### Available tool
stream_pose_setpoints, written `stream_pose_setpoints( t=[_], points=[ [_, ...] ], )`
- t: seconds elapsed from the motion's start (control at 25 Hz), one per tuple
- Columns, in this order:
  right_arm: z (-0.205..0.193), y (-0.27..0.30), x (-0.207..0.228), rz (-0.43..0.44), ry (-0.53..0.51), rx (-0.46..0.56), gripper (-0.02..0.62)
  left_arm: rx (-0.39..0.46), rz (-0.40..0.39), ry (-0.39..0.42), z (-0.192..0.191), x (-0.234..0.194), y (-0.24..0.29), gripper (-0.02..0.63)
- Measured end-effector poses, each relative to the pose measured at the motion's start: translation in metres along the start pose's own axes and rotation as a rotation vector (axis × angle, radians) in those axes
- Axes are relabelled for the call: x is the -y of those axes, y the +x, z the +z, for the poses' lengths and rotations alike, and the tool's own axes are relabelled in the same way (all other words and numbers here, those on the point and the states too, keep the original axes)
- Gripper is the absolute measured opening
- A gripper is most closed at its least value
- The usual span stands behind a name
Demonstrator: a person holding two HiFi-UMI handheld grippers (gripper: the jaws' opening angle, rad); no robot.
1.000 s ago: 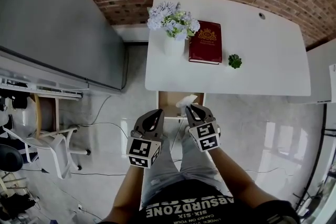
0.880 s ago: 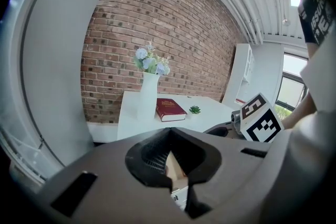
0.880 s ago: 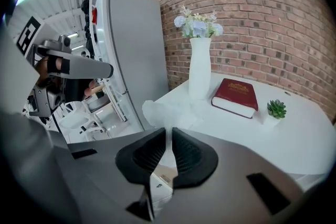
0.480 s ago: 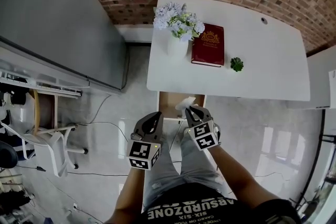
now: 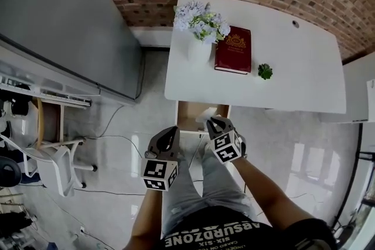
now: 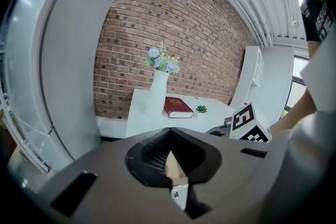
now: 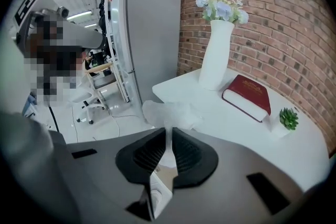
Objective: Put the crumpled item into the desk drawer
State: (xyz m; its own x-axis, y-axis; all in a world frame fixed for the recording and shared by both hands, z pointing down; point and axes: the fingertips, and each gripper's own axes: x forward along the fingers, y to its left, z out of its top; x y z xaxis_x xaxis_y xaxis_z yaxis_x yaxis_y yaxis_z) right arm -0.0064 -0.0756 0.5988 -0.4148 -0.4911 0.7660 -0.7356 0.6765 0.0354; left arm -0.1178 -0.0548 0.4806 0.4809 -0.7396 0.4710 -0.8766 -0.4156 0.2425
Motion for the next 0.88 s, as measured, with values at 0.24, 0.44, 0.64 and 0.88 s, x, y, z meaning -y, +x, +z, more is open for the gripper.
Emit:
stream_pose_setpoints(
  t=[0.24, 0.44, 0.64, 0.88],
  points=[
    [-0.012, 0.013, -0.004, 0.007, -0.102, -0.037, 0.031, -0.007, 0.004, -0.008, -0.009, -0.004, 0.0, 0.006],
    [-0.026, 0.024, -0.002, 0.002, -0.174, -0.086, 0.031, -0.012, 0.006, -0.016, -0.015, -0.006, -0.001, 0.006],
    [-0.042, 0.034, 0.005, -0.019, -0.239, -0.126, 0.031, -0.015, 0.006, -0.017, -0.02, -0.005, 0.001, 0.006],
    [-0.057, 0.045, 0.007, -0.015, -0.316, -0.157, 0.031, -0.019, 0.011, -0.017, -0.024, -0.003, 0.003, 0.006]
  ],
)
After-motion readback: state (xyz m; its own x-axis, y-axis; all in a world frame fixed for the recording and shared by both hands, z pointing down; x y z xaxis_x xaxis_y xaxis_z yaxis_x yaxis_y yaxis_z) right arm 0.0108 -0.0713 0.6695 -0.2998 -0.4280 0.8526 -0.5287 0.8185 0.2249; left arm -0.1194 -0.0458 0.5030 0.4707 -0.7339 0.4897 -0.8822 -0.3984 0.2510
